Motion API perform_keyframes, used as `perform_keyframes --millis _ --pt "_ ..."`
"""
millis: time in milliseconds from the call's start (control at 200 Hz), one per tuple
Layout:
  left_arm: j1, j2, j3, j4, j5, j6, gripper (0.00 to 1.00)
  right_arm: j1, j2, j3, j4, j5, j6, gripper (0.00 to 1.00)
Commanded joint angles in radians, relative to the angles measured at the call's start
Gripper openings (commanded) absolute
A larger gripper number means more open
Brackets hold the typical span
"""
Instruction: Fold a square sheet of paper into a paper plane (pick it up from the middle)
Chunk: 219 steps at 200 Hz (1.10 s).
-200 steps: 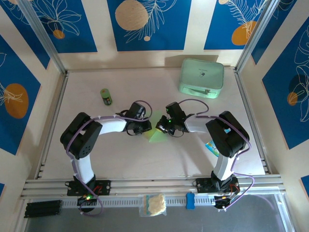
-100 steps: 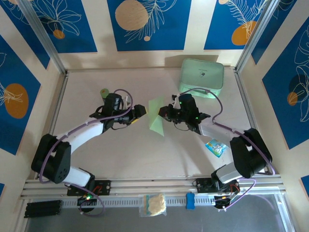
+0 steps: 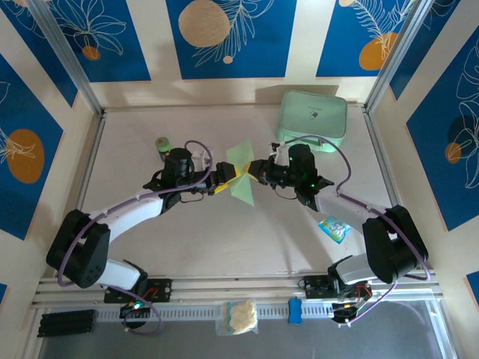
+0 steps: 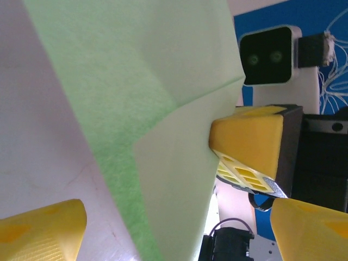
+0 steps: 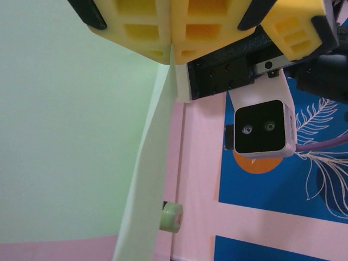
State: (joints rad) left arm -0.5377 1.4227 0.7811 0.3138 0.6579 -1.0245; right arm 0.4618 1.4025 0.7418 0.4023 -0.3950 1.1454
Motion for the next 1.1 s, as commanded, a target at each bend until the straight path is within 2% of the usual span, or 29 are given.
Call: perform_keyframes --millis 0,135,610,755,805,910,1011,1091 --pt "-0.020 0.026 0.019 0.093 0.043 -0.013 0.84 -0.006 -0.006 -0.013 0.075 -0.053 0.042 0.02" --pt "-0.020 0.034 0.018 0.120 0.038 -0.030 0.76 -0.012 0.003 -0.025 0.103 -0.059 0.060 0.02" --pt "-0.019 -0.003 0.027 0.044 -0.045 0.049 0.27 -0.027 0.009 -0.053 0.106 -0.070 0.065 0.09" --pt "-0.016 -0.002 0.029 0.031 -0.062 0.053 0.14 -0.037 -0.008 -0.058 0.050 -0.048 0.032 0.25" --pt "-0.013 -0.002 0.027 0.025 -0.064 0.059 0.09 -0.043 -0.027 -0.057 -0.018 -0.015 0.007 0.34" --pt "-0.006 -0.013 0.038 -0.041 -0.084 0.105 0.07 -0.059 -0.081 -0.046 -0.203 0.084 -0.068 0.48" --pt "-0.001 -0.029 0.090 -0.248 -0.155 0.236 0.06 -0.076 -0.133 -0.033 -0.377 0.198 -0.137 0.56" --pt "-0.003 -0.029 0.173 -0.505 -0.291 0.393 0.06 -0.088 -0.165 -0.019 -0.493 0.273 -0.180 0.61"
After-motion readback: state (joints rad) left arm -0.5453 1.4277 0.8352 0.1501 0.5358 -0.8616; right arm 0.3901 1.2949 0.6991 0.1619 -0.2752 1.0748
